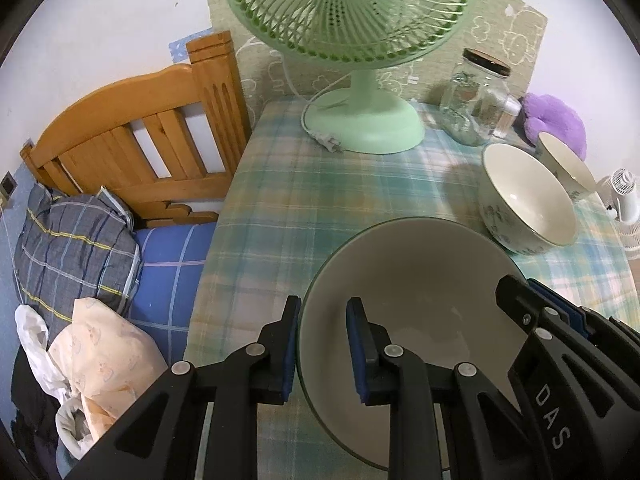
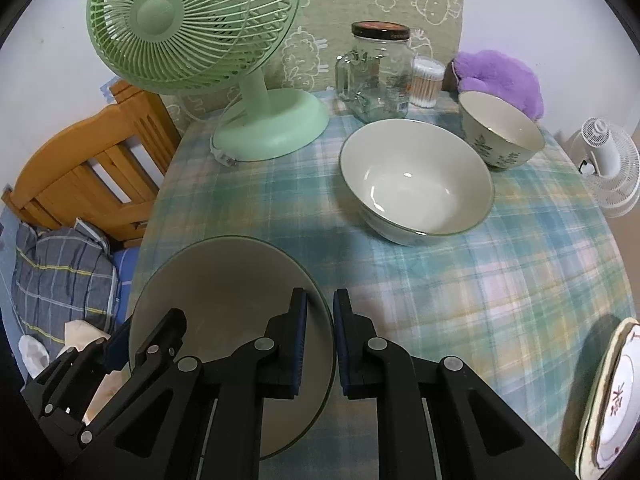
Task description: Organize plates and bowls
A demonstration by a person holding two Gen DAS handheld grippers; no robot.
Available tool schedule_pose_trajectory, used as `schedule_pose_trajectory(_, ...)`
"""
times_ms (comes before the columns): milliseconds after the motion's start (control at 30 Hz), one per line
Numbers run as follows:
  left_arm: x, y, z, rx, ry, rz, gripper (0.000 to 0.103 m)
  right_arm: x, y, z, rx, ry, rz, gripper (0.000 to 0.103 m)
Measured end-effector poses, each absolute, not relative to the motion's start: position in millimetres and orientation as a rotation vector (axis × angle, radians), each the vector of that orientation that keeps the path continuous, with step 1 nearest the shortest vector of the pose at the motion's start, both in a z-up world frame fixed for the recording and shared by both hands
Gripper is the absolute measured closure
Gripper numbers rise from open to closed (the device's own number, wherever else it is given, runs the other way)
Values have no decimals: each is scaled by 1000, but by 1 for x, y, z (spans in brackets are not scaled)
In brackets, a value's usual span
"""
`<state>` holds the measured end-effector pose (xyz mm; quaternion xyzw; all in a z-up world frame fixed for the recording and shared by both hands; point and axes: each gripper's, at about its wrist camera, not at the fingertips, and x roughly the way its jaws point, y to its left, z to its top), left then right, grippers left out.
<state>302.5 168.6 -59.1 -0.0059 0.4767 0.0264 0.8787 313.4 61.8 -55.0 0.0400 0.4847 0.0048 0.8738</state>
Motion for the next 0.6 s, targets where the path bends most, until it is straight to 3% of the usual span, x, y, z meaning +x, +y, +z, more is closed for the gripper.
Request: schedule_pose_trajectory(600, 250, 117, -33, 20, 970, 38, 82, 254, 13, -27, 80, 996, 4, 86)
